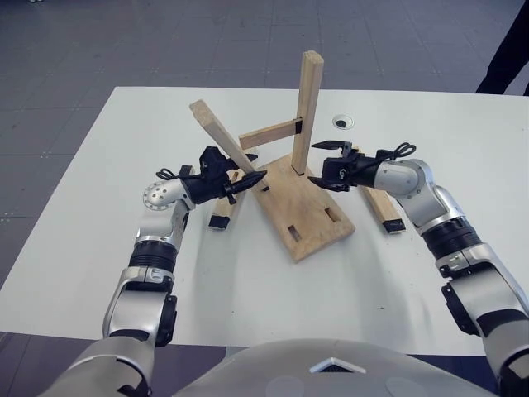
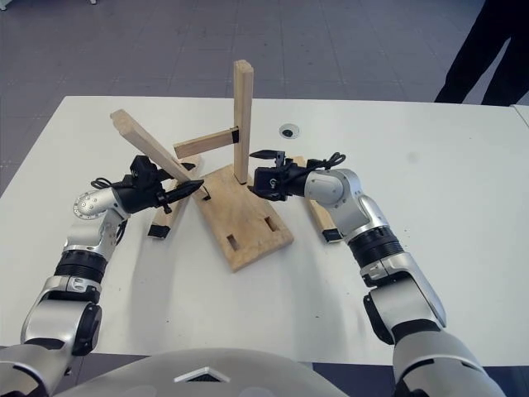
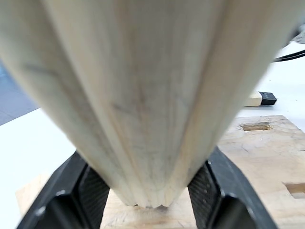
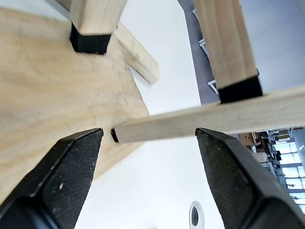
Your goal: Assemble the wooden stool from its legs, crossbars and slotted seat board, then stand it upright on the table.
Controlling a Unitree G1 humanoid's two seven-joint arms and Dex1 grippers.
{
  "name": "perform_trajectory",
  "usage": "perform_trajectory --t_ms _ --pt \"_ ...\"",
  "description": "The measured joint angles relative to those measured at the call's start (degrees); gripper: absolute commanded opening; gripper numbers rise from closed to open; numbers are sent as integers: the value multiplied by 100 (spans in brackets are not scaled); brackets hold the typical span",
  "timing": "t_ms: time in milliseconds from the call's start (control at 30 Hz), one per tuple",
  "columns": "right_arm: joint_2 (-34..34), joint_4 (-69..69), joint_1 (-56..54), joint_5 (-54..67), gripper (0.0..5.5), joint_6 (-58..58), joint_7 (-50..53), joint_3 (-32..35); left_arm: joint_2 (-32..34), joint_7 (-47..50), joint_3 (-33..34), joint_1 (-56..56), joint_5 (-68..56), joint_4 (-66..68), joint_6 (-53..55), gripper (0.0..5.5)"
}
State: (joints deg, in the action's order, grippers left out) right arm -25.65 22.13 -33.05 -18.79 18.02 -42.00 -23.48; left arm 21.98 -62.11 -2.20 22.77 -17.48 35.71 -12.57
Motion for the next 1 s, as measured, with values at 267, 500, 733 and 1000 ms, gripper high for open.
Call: perform_trajectory --t_ms 267,500,733,1000 --pt "-117 34 344 -45 359 -6 -367 -260 -295 317 264 -235 -217 8 -64 205" --pt "12 1118 -68 27 359 450 -152 -407 -470 485 427 -252 -261 134 -83 205" --pt "9 1231 -63 57 359 584 6 -434 -627 582 598 -377 -405 83 -17 205" --pt "-32 1231 -63 56 359 647 113 -512 -635 601 725 -313 -543 8 540 205"
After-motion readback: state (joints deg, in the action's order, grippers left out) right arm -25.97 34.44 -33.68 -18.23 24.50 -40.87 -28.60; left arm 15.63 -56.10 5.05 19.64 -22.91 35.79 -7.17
